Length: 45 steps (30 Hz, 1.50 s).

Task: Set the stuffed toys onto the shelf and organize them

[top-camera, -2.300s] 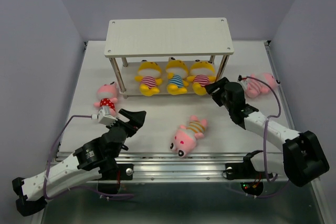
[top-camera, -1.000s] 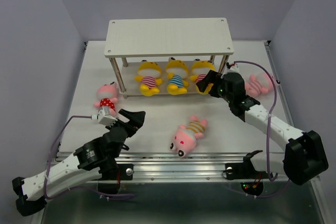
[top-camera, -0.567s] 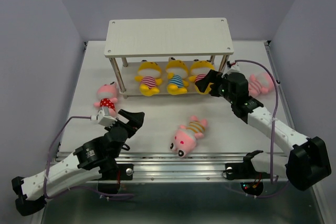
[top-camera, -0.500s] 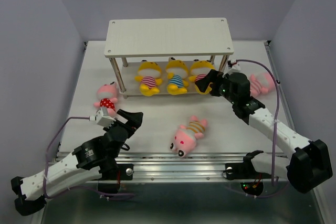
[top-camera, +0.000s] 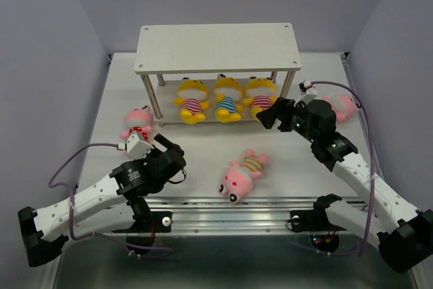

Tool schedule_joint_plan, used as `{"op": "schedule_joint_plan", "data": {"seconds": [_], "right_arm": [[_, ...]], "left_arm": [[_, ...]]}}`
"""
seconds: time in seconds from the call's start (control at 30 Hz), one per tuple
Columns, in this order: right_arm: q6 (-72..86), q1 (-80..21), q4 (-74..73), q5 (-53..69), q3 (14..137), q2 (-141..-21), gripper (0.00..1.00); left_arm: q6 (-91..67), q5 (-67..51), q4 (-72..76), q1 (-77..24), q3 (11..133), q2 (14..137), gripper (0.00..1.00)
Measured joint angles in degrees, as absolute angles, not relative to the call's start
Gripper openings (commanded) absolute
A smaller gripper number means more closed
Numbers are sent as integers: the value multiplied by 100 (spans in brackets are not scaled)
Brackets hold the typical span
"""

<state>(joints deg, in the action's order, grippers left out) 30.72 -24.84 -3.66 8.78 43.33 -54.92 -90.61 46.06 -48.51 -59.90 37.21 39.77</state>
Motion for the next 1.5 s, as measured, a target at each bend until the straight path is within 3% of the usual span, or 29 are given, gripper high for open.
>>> {"op": "schedule_joint_plan", "data": {"seconds": [0.13,0.33,0.5,0.67,0.9,1.07,1.17,1.2,1.5], "right_arm": [[2862,-2484,-858,788,4217,-5179,100],[2692,-2484,-1131,646,4051,-5096,100],[2679,-2484,-1116,635,3894,-5258,100],[2626,-2484,-1109,558,3879,-5334,100],[2534,-2484,-1066,491,3879,-5424,100],[2506,-2484,-1061,427,3879,-5522,100],[2482,-2484,-1033,338,3879,-5518,100],[2480,-2484,-1028,309,3879,-5518,100],[2480,-2484,-1024,165,3879,-5507,100]], "left_arm": [[-8823,4388,-4980,-5417,3913,4331,99],[-7150,3446,-4171,-3181,3771,4182,99],[-6147,3017,-3662,-1933,3927,5245,99],[-5728,2882,-3454,-1310,4077,6217,99],[-5651,2963,-3238,-1070,4077,6226,96],[-5535,3004,-2919,-913,4077,6534,69],[-5527,3000,-2821,-888,4075,6801,28],[-5513,3004,-2799,-888,4075,6834,0],[-5822,3304,-3063,-888,4062,5913,0]]}}
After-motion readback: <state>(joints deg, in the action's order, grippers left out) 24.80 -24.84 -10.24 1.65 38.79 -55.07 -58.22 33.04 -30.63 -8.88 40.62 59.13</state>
